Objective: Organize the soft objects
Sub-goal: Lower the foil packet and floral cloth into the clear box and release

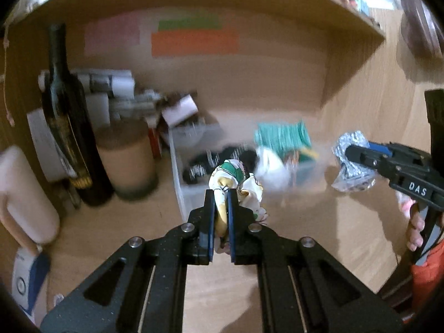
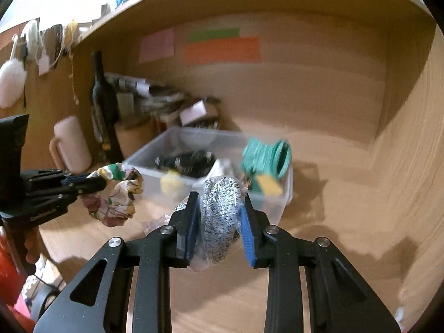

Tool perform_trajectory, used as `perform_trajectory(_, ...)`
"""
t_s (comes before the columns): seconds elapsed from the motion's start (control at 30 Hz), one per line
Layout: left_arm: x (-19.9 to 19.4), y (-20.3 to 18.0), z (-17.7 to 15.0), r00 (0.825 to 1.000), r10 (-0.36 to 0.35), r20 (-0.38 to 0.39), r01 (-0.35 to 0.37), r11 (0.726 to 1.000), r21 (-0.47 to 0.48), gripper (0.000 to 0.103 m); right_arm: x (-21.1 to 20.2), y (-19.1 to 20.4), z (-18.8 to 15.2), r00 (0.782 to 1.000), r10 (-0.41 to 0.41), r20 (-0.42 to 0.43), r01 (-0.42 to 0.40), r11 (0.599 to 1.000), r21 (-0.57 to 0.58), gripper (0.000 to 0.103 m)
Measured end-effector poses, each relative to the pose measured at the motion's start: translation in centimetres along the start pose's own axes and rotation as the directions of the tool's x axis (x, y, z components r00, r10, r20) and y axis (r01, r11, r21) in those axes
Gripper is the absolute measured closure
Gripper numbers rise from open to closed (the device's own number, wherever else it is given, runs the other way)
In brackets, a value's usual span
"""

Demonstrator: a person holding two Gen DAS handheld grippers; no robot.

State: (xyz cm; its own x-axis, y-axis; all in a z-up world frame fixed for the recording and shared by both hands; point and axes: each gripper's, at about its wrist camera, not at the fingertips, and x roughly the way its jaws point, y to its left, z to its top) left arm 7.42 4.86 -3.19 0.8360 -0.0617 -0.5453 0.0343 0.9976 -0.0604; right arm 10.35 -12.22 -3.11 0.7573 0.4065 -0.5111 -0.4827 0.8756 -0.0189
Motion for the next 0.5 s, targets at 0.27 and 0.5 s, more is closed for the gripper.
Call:
perform_trajectory(0.27, 1.6, 2.1, 4.1, 0.998, -0.007, 0.059, 0.012, 0.996, -0.084, 0.096, 0.8, -0.5, 3.4, 0.995, -0.018, 0.095, 0.018, 1.0, 0.009, 0.077)
perform_trajectory(0.5, 5.2, 3.1, 4.9, 0.999, 0.044, 0.026, -0.041, 0.994, -0.101, 0.096, 3.7, 0.3, 5.1, 0.995, -0.02, 0.096, 0.02, 1.0, -0.002, 0.077)
